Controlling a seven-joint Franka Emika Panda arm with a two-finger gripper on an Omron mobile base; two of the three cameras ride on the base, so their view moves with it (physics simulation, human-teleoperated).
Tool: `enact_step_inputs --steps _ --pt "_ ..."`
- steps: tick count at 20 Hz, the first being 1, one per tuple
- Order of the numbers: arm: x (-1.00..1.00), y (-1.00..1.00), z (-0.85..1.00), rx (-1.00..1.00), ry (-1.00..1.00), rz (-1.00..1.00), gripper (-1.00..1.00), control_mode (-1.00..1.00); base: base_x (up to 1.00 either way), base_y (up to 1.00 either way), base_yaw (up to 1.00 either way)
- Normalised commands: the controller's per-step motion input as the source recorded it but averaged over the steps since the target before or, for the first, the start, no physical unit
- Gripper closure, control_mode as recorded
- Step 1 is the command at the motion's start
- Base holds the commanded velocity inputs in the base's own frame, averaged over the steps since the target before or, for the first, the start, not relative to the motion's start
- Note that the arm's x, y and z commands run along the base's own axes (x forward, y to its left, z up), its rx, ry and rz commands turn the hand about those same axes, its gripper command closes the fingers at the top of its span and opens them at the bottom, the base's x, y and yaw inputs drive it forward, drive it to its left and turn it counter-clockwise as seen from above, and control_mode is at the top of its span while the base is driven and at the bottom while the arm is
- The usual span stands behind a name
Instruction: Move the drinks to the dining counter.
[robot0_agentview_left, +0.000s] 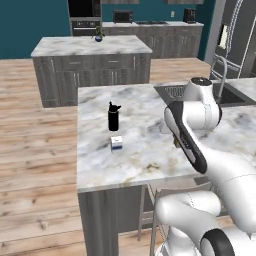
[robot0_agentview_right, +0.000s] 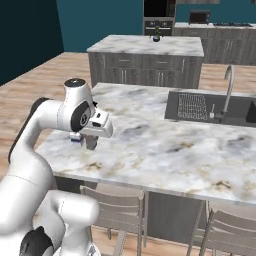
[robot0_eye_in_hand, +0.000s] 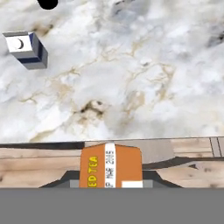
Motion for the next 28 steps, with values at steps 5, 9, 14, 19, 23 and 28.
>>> enact_step_inputs --steps 5,9,14,19,23,28 --pt "0.79 0.13 -0.57 0.00 -0.03 0.01 1.00 -1.00 0.00 0.00 0.00" --pt "0.82 0.10 -0.48 0.00 -0.09 0.00 1.00 -1.00 0.00 0.00 0.00" --pt "0.73 0.03 -0.50 0.00 -0.09 0.00 1.00 -1.00 0.00 0.00 0.00" --pt "0.52 0.00 -0.50 0.00 -0.07 0.00 1.00 -1.00 0.00 0.00 0.00" --pt "0.39 0.00 -0.34 0.00 -0.03 0.00 1.00 -1.00 0.00 0.00 0.00" --pt "0.20 0.02 -0.13 0.00 0.00 0.00 1.00 -1.00 0.00 0.00 0.00"
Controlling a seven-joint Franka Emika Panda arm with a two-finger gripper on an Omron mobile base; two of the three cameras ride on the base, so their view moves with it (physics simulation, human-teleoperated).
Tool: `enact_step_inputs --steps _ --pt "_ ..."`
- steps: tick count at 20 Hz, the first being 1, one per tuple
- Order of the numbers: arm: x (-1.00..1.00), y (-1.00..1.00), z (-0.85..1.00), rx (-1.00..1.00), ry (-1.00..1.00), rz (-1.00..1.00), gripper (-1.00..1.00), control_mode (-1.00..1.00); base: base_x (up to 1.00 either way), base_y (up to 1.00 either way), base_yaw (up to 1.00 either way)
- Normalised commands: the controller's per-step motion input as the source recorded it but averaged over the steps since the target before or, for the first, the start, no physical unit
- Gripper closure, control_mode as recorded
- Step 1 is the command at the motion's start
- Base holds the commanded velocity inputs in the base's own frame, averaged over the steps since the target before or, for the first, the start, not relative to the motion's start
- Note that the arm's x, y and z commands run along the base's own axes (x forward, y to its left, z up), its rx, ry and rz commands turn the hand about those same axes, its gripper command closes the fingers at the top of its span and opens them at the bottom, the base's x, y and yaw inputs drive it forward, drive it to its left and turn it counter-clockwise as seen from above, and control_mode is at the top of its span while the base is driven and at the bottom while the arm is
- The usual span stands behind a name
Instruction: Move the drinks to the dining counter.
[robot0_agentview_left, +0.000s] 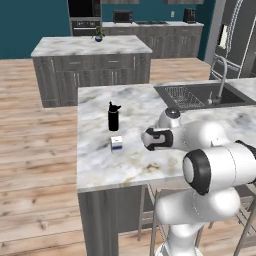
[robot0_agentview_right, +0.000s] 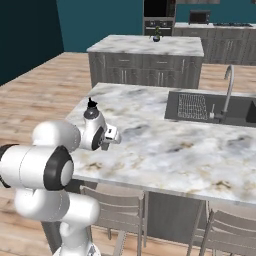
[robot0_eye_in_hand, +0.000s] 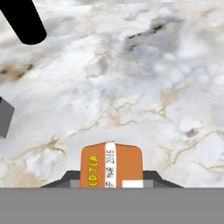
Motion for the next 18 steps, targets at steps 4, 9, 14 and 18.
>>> enact_step_inputs --steps 4,9,14,18 --pt "0.14 0.01 -0.14 0.00 0.00 0.00 1.00 -1.00 0.00 0.00 0.00" --pt "0.09 0.00 -0.23 0.00 0.00 0.00 1.00 -1.00 0.00 0.00 0.00" --pt "0.02 0.00 -0.24 0.00 0.00 0.00 1.00 -1.00 0.00 0.00 0.00" --pt "0.00 0.00 -0.26 0.00 0.00 0.00 1.00 -1.00 0.00 0.00 0.00"
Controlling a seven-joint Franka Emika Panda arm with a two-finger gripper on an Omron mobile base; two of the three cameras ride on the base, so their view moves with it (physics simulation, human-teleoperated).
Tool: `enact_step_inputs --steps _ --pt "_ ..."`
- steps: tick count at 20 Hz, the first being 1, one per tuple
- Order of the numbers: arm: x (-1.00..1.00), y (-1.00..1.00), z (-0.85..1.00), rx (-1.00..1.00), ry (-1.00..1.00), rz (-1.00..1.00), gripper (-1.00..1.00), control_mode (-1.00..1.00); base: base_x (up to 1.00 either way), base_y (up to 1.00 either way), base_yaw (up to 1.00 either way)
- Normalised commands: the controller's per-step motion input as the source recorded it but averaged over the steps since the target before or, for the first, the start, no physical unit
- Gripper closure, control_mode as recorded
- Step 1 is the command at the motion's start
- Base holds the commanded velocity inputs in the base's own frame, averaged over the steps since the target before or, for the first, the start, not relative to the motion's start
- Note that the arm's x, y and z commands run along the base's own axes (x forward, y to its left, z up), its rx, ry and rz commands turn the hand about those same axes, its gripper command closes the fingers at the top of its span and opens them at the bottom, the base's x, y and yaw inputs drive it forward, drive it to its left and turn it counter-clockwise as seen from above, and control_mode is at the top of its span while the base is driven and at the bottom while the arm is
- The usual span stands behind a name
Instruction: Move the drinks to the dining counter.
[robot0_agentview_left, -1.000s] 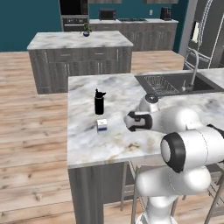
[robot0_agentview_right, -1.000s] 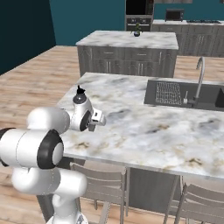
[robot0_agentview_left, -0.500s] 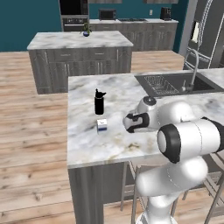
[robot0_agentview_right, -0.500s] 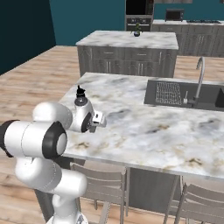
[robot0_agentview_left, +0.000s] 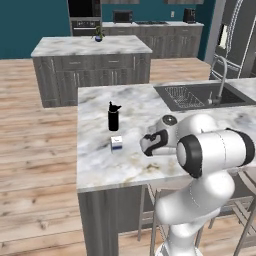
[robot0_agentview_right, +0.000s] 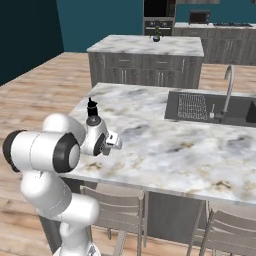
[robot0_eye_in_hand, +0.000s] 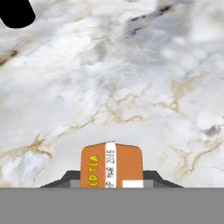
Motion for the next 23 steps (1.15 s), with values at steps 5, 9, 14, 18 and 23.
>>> enact_step_inputs --steps 5,9,14,18,23 --pt "0.00 0.00 -0.25 0.00 0.00 0.00 1.00 -1.00 0.00 0.00 0.00" --pt "0.00 0.00 -0.20 0.00 0.00 0.00 1.00 -1.00 0.00 0.00 0.00" --pt "0.00 0.00 -0.09 0.00 0.00 0.00 -1.00 -1.00 0.00 0.00 0.00" --pt "0.00 0.00 0.00 0.00 0.00 0.00 -1.00 -1.00 0.00 0.00 0.00" --pt "0.00 0.00 0.06 0.00 0.00 0.00 -1.00 -1.00 0.00 0.00 0.00"
